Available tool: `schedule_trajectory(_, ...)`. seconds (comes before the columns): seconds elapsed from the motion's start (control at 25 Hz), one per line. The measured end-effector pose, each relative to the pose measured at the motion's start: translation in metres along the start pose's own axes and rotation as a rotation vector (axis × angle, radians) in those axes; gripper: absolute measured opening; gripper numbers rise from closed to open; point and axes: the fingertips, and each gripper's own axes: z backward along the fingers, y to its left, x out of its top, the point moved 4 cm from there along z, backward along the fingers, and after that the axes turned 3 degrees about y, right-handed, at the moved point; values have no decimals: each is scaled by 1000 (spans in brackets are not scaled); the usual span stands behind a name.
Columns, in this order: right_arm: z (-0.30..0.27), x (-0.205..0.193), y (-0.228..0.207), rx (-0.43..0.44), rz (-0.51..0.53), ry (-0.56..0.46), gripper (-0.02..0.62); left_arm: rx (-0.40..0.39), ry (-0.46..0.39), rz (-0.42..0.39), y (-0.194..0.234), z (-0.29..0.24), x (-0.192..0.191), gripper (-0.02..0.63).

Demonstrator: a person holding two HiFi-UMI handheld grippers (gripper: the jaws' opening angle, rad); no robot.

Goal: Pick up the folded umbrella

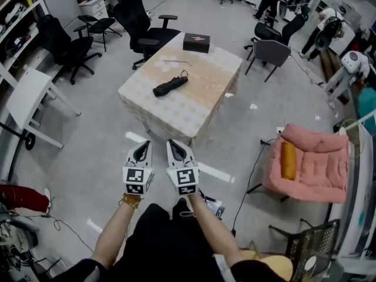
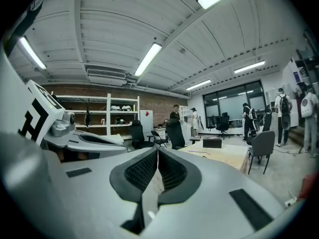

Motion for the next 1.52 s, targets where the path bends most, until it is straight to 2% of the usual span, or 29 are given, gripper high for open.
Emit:
schedule_trajectory(0.28, -51, -5, -19, -45, 3, 42, 17, -51, 21, 9, 33, -48, -7, 14)
schedule_trajectory(0.8, -155, 23, -28, -167, 43, 76, 17, -201, 1, -26, 121, -123, 14, 14)
schedule_trajectory(0.92, -172, 22, -34, -179, 39, 89, 17, -235, 1, -11, 131, -141, 11, 14)
schedule_trajectory(1.12, -206, 18, -55, -181, 27, 95, 17, -272, -27, -1, 145, -182, 13, 14)
schedule_trajectory(1.28, -240, 10, -83, -173, -2, 87, 17, -269, -32, -25, 156, -224, 16, 14)
schedule_trajectory(1.52, -274, -2, -143, -176, -100, 92, 17, -259, 62, -95, 152, -293, 6, 14)
